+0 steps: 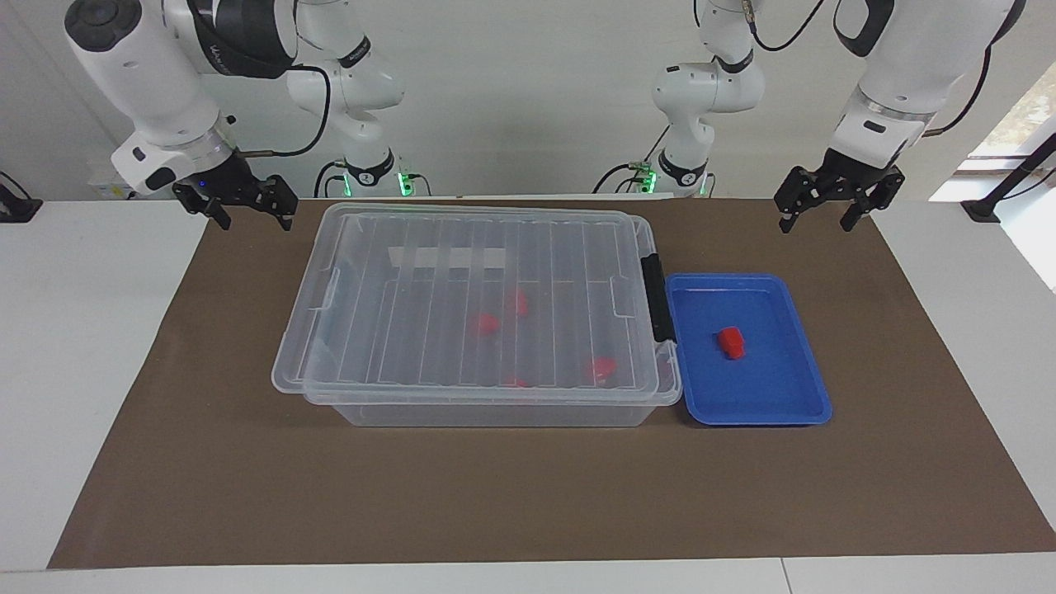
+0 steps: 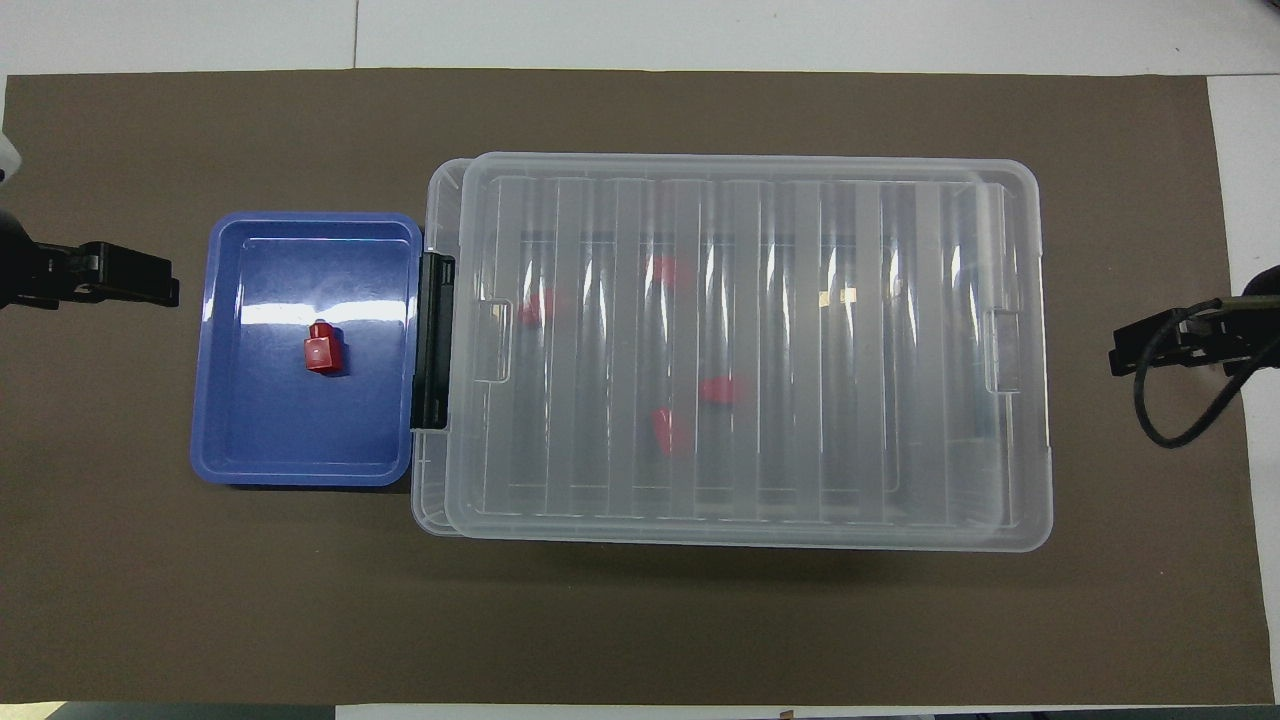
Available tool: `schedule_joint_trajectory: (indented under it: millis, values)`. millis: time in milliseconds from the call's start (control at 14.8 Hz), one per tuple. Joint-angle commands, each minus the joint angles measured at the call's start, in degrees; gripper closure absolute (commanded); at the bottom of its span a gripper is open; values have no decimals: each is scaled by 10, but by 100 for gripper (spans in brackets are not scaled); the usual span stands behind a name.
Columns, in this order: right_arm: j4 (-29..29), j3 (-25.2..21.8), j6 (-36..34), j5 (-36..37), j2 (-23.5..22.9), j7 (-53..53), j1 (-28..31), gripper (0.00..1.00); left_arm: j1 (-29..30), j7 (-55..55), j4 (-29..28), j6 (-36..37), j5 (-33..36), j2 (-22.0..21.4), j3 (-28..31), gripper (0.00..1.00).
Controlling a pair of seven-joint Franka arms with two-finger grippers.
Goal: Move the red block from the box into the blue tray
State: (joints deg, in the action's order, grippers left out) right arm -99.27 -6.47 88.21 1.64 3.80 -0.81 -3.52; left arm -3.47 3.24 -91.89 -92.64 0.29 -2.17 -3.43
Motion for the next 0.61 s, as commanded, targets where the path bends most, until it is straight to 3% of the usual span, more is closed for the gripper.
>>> schedule_joint_trajectory:
  millis: [0,542]
  values:
    - [13,3,4,-1,-3,7,8,0,-2,-3,-15,3,1,-15,4,0]
    - [14,3,7,-1,0,6,6,0,-2,-3,-15,3,1,-15,4,0]
